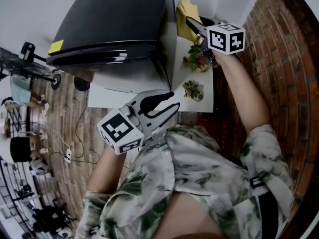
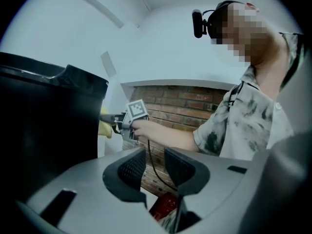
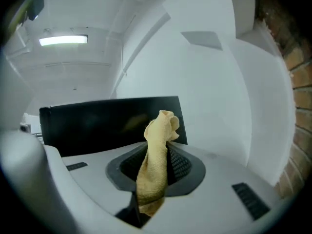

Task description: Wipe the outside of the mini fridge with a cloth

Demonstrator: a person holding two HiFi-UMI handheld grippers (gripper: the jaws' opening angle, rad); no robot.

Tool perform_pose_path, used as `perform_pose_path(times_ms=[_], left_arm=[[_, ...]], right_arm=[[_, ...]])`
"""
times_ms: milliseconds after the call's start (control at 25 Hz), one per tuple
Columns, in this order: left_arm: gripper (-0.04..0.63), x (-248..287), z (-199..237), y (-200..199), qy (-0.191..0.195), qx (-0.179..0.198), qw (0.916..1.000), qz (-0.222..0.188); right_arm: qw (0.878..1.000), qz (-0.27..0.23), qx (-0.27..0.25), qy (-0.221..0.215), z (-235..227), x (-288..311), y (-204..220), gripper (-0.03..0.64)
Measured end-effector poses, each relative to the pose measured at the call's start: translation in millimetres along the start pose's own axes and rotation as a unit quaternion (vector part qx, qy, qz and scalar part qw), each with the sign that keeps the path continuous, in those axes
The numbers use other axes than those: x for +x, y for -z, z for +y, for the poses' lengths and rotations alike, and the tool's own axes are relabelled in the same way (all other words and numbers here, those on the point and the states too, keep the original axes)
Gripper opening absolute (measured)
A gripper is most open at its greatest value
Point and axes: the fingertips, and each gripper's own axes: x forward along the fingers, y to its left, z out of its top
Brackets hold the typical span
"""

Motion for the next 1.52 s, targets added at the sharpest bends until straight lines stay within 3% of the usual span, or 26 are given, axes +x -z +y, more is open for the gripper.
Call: perform_pose_path(times_ms=[160,320,1040,1520], left_arm=[[0.112,-0.8,-3.2,-2.1,0.005,0.001,1.0000,-0.007],[0.112,-5.7,-1.3,1.3,0.001,0.000,1.0000,-0.009],[0.112,-13.6,8.3,12.2,-0.025,-0.013,0.9996,-0.003],[0.112,-11.4,13.8,10.3,-0.034,-0.010,0.9994,0.001]], right_arm=[[0.999,-0.035,-0.012,-0.023,33.0,-13.1,-39.7,0.095],[0.998,-0.033,-0.042,-0.035,57.3,-3.1,-38.5,0.095],[0.997,0.065,-0.027,-0.009,30.2,43.2,94.1,0.095],[0.987,0.163,-0.006,0.011,7.5,65.7,201.5,0.095]])
